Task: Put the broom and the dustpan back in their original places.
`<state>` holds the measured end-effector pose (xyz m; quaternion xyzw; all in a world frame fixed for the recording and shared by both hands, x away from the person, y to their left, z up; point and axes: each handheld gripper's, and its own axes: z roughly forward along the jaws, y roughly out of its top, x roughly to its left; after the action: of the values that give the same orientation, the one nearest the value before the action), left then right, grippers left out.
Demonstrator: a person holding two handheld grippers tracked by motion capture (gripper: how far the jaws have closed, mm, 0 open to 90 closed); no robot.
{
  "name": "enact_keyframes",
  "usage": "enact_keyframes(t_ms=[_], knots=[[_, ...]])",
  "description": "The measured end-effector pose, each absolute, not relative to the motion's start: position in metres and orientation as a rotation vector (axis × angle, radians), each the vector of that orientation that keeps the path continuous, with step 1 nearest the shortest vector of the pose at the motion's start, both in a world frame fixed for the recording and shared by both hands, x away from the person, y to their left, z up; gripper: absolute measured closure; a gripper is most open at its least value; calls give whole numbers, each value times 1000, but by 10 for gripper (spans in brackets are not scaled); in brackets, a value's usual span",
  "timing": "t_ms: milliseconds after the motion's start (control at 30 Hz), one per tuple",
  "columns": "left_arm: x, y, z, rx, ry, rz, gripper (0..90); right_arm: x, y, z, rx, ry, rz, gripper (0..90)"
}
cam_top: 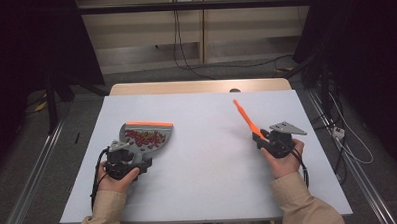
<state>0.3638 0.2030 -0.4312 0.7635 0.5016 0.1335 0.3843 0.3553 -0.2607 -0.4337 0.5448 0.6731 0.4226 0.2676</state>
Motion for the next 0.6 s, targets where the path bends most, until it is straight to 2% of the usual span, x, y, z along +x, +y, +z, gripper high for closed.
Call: enact_keyframes(t_ms=[67, 267, 433, 600], knots=[[362, 205, -428, 1930, 1264, 357, 170, 353, -257, -431, 1448, 1826, 1193, 582], [360, 211, -423, 1891, 1150, 395, 104, 347, -256, -429, 1428, 1888, 1271, 390], [357, 218, -423, 1877, 1091, 386, 82, 337, -259, -436, 1378, 1920, 1293, 314], [354, 221, -425, 1910, 1029, 367, 77, 326, -269, -440, 1355, 1953, 1312, 280]])
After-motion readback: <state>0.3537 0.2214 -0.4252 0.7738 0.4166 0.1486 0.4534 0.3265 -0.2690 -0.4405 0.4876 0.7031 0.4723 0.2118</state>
